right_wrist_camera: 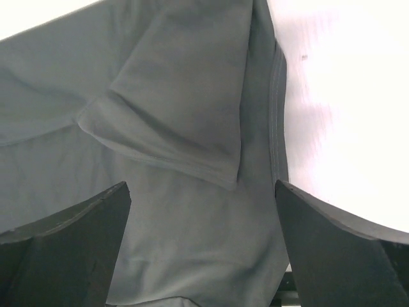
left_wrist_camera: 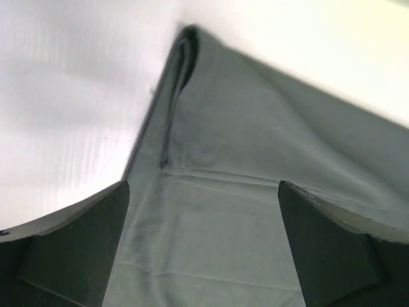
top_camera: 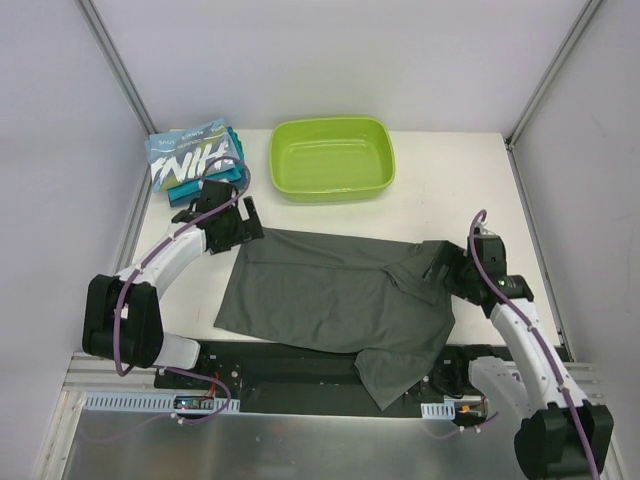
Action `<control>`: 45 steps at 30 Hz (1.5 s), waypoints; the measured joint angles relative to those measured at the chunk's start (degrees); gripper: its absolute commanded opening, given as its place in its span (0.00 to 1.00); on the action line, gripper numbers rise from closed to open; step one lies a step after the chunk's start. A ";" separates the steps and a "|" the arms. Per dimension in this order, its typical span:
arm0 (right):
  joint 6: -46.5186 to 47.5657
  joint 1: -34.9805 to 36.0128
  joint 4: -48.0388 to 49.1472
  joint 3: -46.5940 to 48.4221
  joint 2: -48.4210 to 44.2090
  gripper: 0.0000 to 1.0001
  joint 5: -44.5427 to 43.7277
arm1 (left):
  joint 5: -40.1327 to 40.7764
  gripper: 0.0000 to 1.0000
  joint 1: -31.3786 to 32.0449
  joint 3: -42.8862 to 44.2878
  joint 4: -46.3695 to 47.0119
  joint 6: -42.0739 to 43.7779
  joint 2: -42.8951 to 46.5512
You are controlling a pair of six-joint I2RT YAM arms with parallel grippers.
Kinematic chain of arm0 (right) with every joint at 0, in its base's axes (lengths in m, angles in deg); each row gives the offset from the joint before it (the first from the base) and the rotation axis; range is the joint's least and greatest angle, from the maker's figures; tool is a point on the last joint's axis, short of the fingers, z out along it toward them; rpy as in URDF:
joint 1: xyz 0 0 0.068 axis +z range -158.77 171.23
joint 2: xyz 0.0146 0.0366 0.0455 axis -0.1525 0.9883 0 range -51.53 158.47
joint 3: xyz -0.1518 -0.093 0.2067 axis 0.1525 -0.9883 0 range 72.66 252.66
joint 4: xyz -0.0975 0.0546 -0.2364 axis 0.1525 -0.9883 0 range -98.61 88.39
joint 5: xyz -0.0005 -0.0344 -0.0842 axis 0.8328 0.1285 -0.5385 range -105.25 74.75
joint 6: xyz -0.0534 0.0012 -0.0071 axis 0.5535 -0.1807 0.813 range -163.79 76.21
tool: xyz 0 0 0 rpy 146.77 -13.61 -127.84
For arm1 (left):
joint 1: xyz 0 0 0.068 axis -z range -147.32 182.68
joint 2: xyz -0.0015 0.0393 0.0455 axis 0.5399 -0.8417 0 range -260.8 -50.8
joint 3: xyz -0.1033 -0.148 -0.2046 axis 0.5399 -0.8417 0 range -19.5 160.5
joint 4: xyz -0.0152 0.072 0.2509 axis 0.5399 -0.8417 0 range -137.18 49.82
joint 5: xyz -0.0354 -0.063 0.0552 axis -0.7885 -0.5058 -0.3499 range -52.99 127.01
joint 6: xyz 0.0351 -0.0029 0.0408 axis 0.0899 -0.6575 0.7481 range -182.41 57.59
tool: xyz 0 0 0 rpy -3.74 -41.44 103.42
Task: Fold and stack the t-shirts
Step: Fold the flattened tshirt in 1/3 of the way
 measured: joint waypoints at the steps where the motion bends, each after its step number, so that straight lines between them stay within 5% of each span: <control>1: 0.59 0.00 0.39 1.22 1.66 0.96 -0.31 | -0.83 0.99 0.00 0.96 -0.15 0.00 0.24; 12: 3.93 0.00 11.69 16.04 28.30 0.96 2.60 | -12.35 0.99 1.27 17.42 1.64 0.02 -15.67; 21: 5.33 -0.31 16.98 19.63 41.88 0.96 5.33 | -13.11 0.99 1.46 19.34 2.14 -0.26 -27.19; 35: 5.75 -5.92 16.65 26.67 52.46 0.96 4.39 | -15.19 0.99 -3.50 20.22 4.24 -4.33 -28.76; 45: 8.66 -6.19 11.96 43.71 65.22 0.96 6.36 | -14.40 0.99 -3.72 23.76 3.93 -5.86 -31.06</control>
